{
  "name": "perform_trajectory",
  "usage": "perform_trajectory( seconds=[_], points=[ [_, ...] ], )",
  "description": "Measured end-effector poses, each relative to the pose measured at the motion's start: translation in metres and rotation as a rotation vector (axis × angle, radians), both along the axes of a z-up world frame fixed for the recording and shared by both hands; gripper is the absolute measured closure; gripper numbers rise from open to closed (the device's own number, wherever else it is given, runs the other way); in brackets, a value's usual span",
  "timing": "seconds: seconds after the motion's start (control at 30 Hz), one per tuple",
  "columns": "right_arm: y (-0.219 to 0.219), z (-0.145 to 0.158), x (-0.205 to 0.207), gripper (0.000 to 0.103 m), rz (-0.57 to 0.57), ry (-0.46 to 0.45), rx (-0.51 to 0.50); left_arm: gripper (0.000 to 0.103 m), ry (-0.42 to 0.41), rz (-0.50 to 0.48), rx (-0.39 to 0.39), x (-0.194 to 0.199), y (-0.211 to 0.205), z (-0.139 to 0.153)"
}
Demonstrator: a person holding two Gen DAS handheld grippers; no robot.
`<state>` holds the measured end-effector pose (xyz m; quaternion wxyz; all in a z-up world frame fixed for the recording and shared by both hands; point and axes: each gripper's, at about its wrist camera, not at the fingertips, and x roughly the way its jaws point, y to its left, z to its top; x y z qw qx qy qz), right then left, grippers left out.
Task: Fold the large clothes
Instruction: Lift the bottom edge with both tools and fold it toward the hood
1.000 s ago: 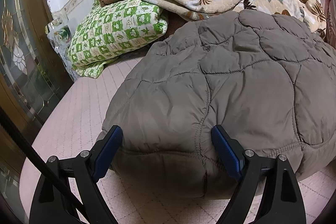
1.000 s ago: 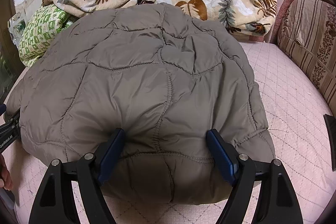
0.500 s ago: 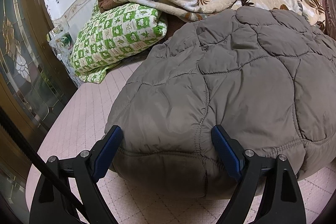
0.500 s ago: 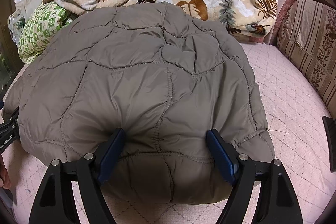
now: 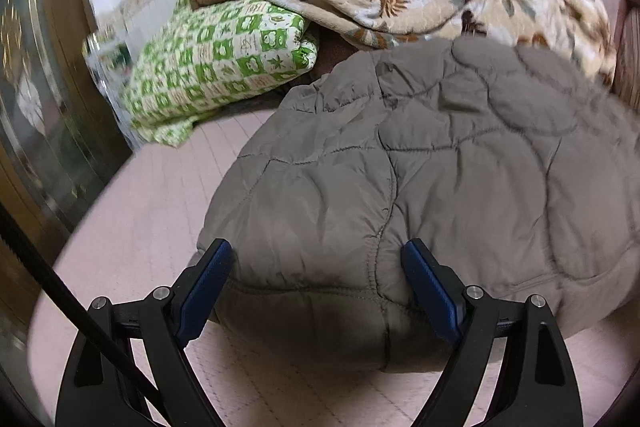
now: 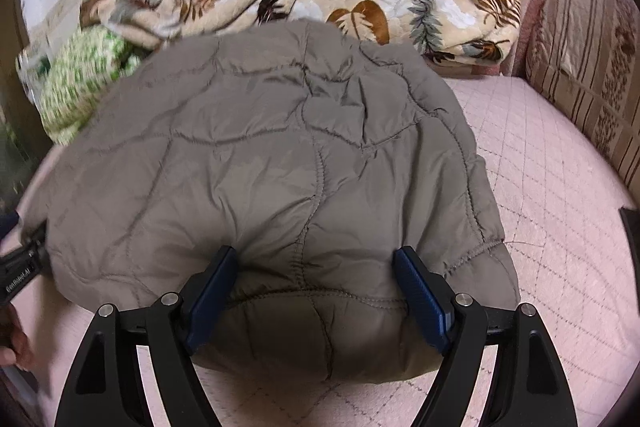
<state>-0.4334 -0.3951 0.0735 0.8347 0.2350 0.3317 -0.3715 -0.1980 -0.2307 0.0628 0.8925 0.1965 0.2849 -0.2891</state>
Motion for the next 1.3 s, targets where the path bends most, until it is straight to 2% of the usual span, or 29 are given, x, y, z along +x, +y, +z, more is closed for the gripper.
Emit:
perform_trajectory(
  seconds=[0.13, 0.27, 0.33, 0.47, 0.6, 0.73, 0.87, 0.97, 1.17, 1.3],
  points=[
    [-0.005, 0.015, -0.027, 0.019, -0.044, -0.119, 0.042, 0.016, 0.093, 0.043, -0.119, 0.018, 0.027, 0.016],
    [-0.014, 0.020, -0.059, 0.019, -0.145, -0.181, 0.068, 0.016, 0.205, 0.126, -0.201, 0.046, 0.056, 0.016],
    [-0.023, 0.017, -0.077, 0.019, -0.204, -0.225, 0.117, 0.016, 0.279, 0.173, -0.238, 0.063, 0.074, 0.011],
    [-0.037, -0.004, -0.119, 0.019, -0.342, -0.352, 0.298, 0.016, 0.451, 0.245, -0.354, 0.094, 0.109, 0.004],
    [-0.043, -0.022, -0.138, 0.019, -0.387, -0.459, 0.431, 0.018, 0.642, 0.268, -0.478, 0.109, 0.128, -0.013],
    [-0.043, -0.032, -0.140, 0.019, -0.392, -0.515, 0.508, 0.021, 0.756, 0.264, -0.534, 0.110, 0.128, -0.029],
    [-0.045, -0.044, -0.140, 0.018, -0.403, -0.563, 0.570, 0.021, 0.781, 0.244, -0.547, 0.107, 0.116, -0.034],
    [-0.046, -0.052, -0.142, 0.014, -0.420, -0.610, 0.601, 0.021, 0.804, 0.232, -0.555, 0.106, 0.108, -0.038],
    [-0.048, -0.066, -0.131, 0.011, -0.444, -0.610, 0.642, 0.021, 0.791, 0.248, -0.549, 0.106, 0.097, -0.044],
    [-0.051, -0.067, -0.119, 0.007, -0.444, -0.601, 0.596, 0.017, 0.795, 0.248, -0.552, 0.108, 0.092, -0.050]
  ],
)
